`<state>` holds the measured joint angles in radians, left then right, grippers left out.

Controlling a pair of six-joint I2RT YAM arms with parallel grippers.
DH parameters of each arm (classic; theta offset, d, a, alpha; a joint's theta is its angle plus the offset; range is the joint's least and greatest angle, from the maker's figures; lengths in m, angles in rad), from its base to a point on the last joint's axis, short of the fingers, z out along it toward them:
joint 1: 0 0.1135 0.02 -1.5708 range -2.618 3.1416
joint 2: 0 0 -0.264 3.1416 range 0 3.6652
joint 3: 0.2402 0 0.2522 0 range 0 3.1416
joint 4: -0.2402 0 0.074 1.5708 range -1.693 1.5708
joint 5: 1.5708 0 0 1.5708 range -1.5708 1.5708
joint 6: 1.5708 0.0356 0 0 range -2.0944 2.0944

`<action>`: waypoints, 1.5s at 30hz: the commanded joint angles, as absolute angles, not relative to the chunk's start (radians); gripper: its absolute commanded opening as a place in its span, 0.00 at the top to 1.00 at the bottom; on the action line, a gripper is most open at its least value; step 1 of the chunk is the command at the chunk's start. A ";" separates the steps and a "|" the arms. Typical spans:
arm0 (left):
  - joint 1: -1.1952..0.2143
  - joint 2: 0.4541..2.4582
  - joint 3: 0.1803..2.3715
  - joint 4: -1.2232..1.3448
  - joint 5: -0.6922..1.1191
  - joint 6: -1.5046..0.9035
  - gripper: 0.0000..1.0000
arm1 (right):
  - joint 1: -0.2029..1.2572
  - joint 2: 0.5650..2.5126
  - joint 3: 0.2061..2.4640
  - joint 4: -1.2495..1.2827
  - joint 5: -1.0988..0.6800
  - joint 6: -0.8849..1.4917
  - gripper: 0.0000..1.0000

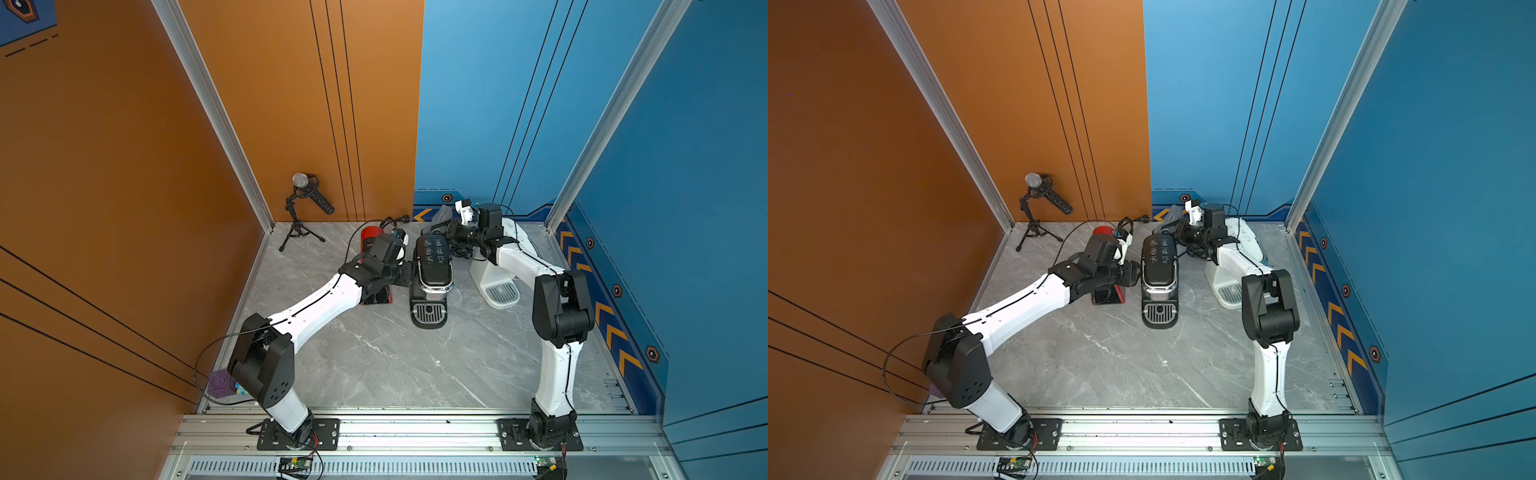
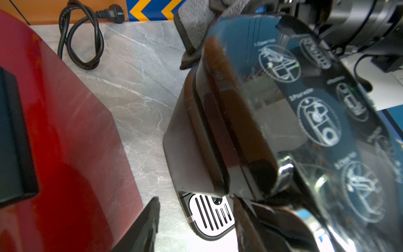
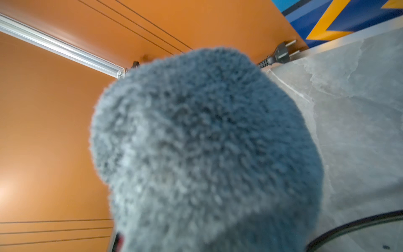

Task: Wipe the surface of a coffee machine
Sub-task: Wipe the dirt from the surface of the coffee machine.

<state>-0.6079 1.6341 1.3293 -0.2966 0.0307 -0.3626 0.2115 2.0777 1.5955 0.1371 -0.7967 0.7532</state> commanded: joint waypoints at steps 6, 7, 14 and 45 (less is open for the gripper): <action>-0.582 1.603 1.333 -0.252 0.034 -0.348 0.45 | 0.230 2.059 1.569 -0.098 -0.924 0.591 0.73; -0.579 1.598 1.332 -0.252 0.034 -0.347 0.45 | 0.233 2.055 1.565 -0.119 -0.914 0.578 0.73; -0.551 1.576 1.331 -0.252 0.036 -0.338 0.45 | 0.258 2.026 1.543 -0.239 -0.788 0.506 0.74; -0.531 1.548 1.360 -0.267 0.075 -0.328 0.44 | 0.280 1.911 1.526 -0.161 -0.817 0.594 0.74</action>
